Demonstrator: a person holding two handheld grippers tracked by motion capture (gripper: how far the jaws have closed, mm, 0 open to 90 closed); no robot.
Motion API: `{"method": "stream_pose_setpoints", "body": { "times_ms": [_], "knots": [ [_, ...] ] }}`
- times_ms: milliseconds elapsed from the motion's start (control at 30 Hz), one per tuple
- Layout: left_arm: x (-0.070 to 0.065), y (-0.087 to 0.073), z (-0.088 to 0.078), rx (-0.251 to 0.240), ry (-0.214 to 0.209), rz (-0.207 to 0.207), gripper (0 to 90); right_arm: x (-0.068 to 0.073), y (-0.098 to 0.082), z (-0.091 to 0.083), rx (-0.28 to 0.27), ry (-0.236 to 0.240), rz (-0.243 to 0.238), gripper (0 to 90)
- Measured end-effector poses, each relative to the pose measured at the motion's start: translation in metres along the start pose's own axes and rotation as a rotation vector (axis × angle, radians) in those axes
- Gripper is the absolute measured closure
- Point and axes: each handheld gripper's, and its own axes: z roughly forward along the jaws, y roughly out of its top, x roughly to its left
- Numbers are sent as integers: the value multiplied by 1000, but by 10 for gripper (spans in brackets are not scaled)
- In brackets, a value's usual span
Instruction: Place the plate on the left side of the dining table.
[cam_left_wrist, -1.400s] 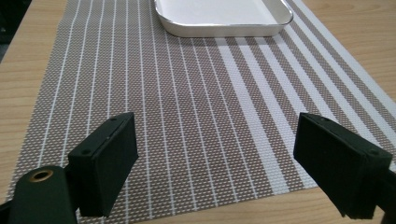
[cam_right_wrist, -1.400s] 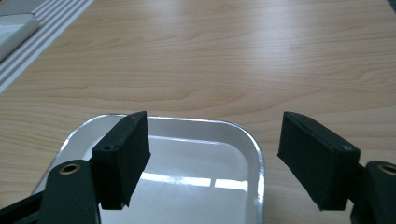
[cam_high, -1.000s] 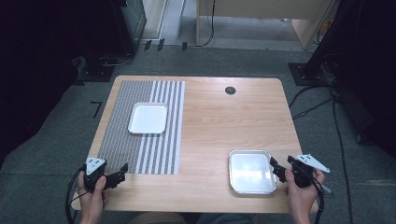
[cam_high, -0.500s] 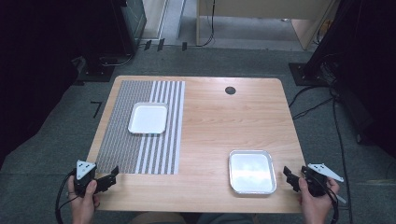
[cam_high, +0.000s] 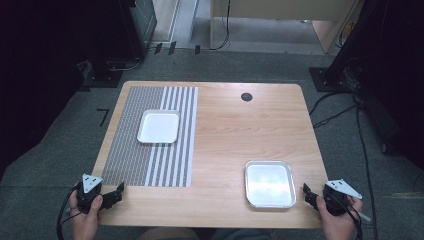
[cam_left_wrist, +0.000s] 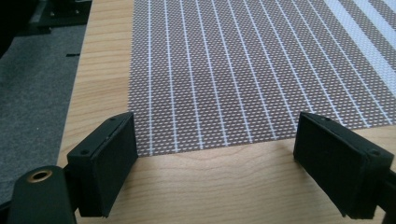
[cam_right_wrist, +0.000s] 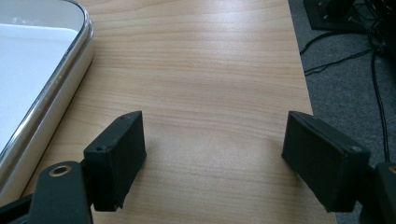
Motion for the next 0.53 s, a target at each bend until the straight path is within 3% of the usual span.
{"method": "stream_pose_setpoints", "body": {
  "times_ms": [533],
  "knots": [
    [1,-1,1,-12,-8,5,117,0,-3,-1,-14,2,-2,204]
  ]
}}
